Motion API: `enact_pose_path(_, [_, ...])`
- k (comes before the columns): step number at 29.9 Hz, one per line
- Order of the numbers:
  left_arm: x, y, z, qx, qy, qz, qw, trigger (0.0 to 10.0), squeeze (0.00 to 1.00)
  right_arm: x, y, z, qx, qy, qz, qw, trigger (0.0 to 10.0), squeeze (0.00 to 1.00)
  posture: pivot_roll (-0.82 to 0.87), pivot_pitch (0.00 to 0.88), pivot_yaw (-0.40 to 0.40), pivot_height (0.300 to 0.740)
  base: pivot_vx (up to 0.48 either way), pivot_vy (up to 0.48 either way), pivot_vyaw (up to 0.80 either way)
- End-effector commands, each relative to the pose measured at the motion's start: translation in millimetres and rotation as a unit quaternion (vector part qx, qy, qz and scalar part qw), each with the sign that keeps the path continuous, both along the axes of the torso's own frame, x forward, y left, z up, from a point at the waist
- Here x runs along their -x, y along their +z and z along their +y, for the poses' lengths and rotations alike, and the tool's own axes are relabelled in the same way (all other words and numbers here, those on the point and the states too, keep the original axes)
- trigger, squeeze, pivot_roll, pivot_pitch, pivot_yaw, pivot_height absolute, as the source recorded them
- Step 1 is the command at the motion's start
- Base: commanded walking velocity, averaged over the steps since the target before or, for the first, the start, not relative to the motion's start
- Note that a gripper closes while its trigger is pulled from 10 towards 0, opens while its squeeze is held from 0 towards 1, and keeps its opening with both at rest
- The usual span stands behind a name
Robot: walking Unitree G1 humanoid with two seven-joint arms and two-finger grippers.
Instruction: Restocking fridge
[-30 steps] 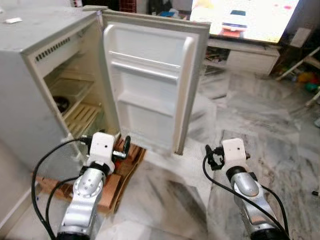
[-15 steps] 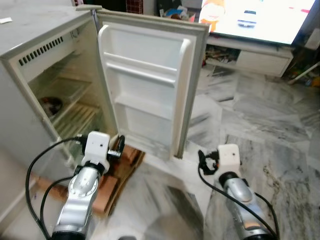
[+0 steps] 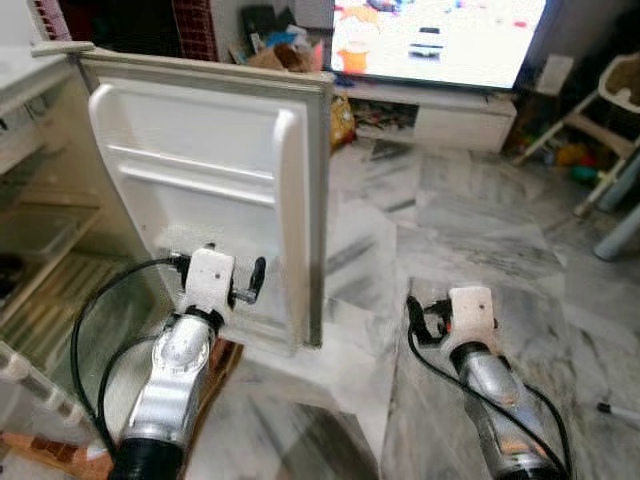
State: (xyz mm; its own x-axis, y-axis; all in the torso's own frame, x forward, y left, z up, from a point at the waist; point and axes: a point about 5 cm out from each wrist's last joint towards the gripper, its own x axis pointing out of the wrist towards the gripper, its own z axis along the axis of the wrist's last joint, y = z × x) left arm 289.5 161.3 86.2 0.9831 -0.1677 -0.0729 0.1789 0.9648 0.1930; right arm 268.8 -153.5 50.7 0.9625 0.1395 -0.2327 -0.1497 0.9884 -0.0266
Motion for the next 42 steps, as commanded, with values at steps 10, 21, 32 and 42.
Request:
enact_pose_path(10, [-22.9,11,-17.3,0.003,-0.038,-0.001,0.999,10.0,0.00,-1.2,8,-1.5,0.006,0.009,-0.016,1.000,10.0,0.00,0.01,0.000,-0.022,0.740,0.460,0.000,0.00])
enact_pose_path(21, [-38.8,22,-30.8,0.004,-0.054,-0.016,0.998,10.0,0.00,-2.2,8,-2.6,0.056,0.008,-0.039,0.998,10.0,0.00,0.00,0.000,-0.023,0.740,0.461,0.000,0.00])
enact_pose_path(32, [-11.8,6,3.4,0.006,0.023,-0.009,1.000,10.0,0.00,1.7,11,0.6,-0.001,0.035,-0.041,0.999,10.0,0.00,0.03,0.000,-0.019,0.740,0.292,0.000,0.00])
enact_pose_path(42, [22.4,4,11.7,0.018,0.035,-0.018,0.999,10.0,0.00,-3.5,14,-2.2,-0.012,0.002,-0.032,0.999,10.0,0.00,0.04,0.009,-0.017,0.740,0.000,0.000,0.00])
